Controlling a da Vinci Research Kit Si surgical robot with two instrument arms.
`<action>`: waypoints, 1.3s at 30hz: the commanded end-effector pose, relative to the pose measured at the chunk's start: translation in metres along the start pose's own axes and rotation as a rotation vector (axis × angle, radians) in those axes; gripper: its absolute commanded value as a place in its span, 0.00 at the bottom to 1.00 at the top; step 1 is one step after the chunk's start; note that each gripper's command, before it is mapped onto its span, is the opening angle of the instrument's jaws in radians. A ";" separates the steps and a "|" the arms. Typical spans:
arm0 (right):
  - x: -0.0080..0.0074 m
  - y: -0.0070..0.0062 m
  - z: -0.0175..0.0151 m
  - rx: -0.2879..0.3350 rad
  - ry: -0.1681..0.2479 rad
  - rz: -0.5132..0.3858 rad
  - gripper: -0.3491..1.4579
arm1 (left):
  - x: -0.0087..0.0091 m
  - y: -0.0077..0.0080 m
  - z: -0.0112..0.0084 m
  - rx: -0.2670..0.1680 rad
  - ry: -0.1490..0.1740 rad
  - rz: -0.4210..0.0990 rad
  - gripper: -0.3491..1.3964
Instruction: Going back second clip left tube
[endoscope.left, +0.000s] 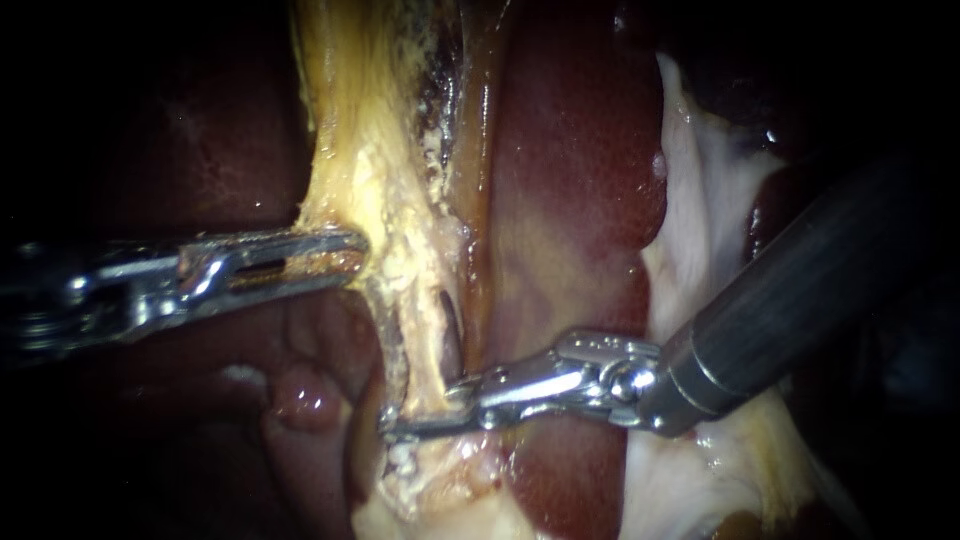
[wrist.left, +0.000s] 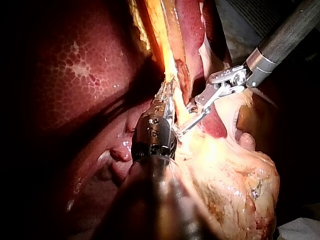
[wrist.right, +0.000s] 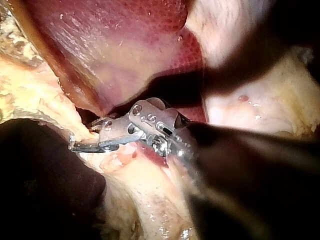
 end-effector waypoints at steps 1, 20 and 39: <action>-0.0001 0.0001 0.0001 0.000 0.000 0.000 0.00 | 0.0000 0.0000 0.0000 0.000 0.000 0.000 0.00; 0.0011 -0.0011 -0.0028 -0.011 0.019 -0.329 0.52 | 0.0001 0.0001 -0.0001 0.001 0.000 0.001 0.00; 0.0051 -0.0042 -0.0146 -0.031 0.108 -0.632 0.52 | 0.0003 0.0004 0.0000 0.001 0.000 0.003 0.00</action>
